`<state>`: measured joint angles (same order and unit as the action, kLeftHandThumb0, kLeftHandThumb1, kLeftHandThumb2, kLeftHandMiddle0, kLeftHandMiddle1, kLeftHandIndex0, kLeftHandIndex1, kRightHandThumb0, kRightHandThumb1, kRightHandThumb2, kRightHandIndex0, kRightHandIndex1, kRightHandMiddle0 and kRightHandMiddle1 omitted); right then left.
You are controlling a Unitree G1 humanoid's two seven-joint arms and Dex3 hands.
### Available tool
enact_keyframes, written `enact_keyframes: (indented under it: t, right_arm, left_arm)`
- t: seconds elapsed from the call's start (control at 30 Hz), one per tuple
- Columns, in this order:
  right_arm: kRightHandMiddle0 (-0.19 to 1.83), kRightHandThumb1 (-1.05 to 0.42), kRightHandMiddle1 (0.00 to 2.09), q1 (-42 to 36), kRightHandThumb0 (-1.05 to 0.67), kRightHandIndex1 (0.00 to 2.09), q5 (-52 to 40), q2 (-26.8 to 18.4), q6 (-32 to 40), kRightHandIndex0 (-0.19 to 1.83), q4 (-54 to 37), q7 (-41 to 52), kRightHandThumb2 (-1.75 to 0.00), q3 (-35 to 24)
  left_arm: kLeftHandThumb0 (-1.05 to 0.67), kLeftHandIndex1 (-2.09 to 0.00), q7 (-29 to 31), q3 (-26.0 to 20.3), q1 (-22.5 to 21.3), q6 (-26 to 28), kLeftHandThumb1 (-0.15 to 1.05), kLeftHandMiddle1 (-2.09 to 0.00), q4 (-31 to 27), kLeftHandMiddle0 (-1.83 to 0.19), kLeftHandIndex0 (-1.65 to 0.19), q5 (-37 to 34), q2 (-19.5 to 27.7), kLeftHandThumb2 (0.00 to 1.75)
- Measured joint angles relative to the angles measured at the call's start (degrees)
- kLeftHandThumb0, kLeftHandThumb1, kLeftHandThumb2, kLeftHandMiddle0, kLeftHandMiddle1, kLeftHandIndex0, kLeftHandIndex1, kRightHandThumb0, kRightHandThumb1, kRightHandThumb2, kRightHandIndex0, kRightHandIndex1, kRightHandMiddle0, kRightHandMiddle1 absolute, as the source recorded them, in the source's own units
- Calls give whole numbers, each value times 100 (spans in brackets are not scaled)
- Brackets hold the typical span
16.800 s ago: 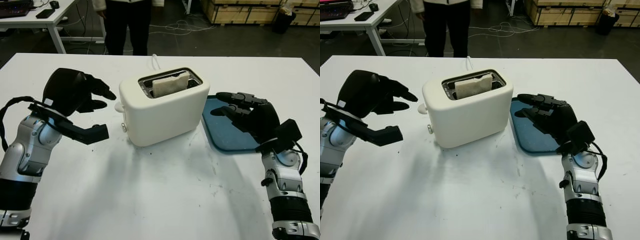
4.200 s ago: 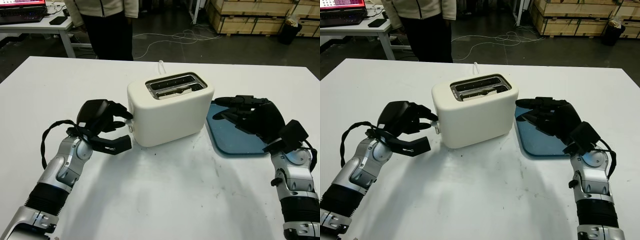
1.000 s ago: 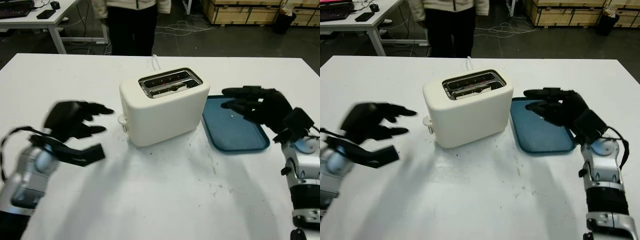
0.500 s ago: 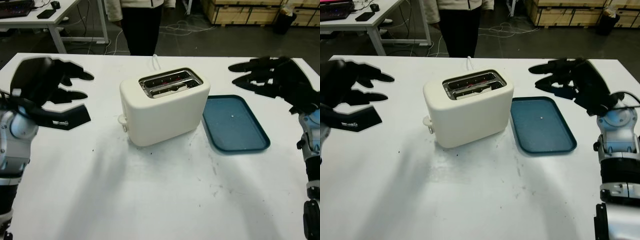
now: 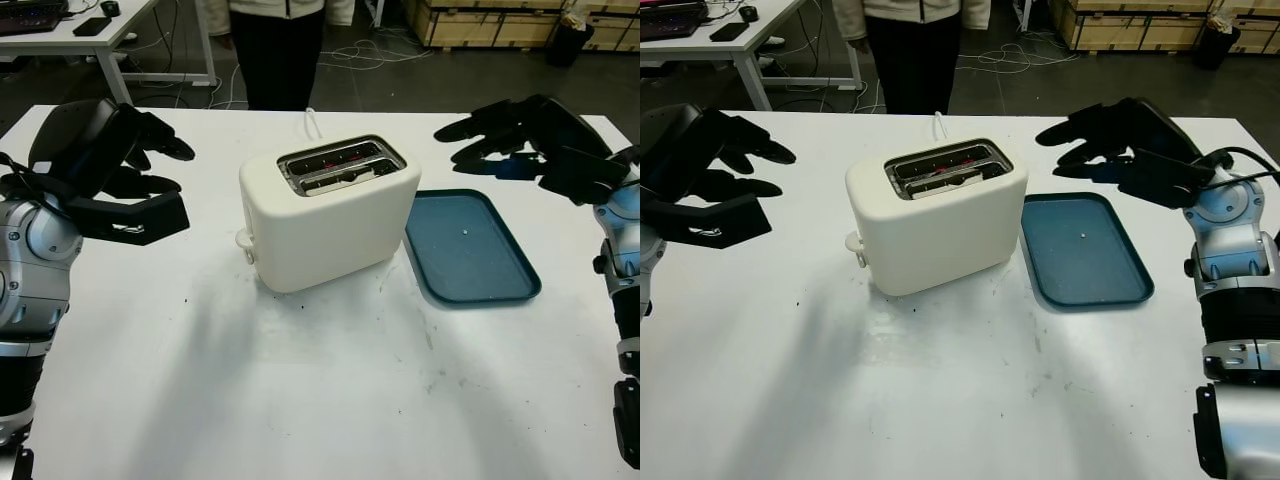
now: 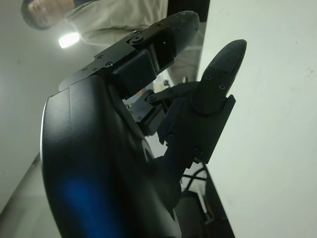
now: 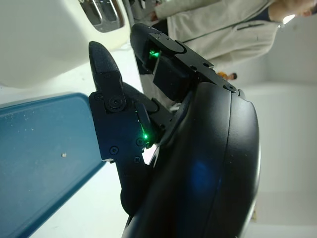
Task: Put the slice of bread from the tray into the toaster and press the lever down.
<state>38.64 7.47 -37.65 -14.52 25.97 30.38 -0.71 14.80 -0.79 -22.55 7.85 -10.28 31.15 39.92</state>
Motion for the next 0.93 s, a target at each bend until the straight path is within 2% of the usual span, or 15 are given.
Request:
enact_keyframes:
  t: [0.33,0.93]
  right_arm:
    - [89,-85,0,0,-41,6,136,0,90,102,-107,-80,0,44]
    - [89,-85,0,-16,-43,3,135,0,176,103,-139,-111,0,52]
  left_arm:
    - [-36,-2,39,125,154,243,69,-75,-85,-96,-119,147,-128,0]
    - [-36,-1,-20,158,150,248,69,-75,83,-96,-119,219,-337,0]
